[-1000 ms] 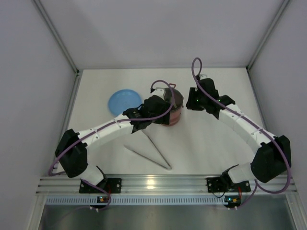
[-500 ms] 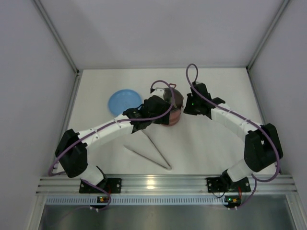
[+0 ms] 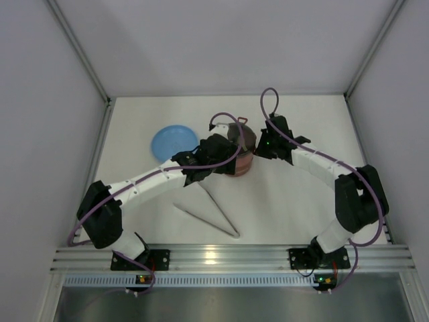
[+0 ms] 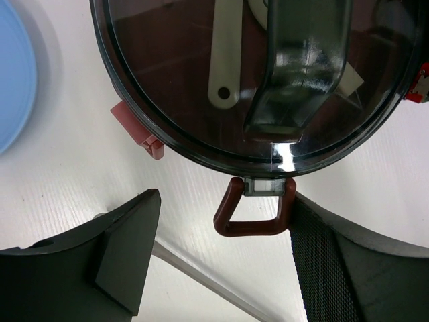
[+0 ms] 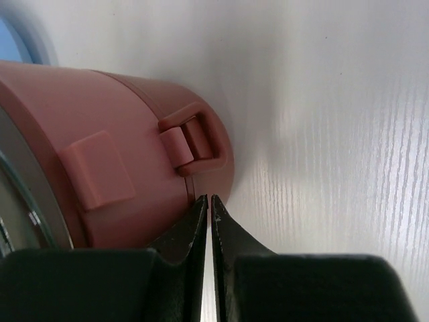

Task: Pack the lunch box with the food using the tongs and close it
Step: Close the fastener on the packing box.

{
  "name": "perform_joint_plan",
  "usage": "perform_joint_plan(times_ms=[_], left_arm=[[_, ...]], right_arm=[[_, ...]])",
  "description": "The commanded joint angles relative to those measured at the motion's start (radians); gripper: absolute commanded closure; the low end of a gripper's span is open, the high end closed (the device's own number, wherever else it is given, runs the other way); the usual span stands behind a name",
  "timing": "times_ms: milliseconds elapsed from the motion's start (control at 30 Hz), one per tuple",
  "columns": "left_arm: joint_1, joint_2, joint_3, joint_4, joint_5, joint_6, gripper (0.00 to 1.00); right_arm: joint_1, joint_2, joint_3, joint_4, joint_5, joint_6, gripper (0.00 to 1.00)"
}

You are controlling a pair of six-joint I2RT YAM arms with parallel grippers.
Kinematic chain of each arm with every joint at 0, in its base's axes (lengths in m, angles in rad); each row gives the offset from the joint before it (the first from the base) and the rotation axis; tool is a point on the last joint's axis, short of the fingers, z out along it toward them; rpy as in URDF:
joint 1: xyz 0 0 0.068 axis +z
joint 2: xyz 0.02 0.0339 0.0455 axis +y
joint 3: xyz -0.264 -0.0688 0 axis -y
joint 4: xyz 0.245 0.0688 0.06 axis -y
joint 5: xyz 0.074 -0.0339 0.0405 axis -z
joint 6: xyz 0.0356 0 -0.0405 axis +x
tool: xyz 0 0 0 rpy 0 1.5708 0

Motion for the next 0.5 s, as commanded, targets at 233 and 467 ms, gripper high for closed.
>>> perform_joint_plan(times_ms=[233, 467], left_arm=[[-0.004, -0.047, 0.023, -0.031, -0.038, 0.010, 0.21], [-0.004, -0.049, 0.025, -0.040, -0.049, 0.013, 0.21]], right_arm=[[-0.039, 0.040, -0.034, 0.157, -0.055, 0.065, 0.98], [-0.073, 0.050, -0.065, 0.218, -0.093, 0.102, 1.00]])
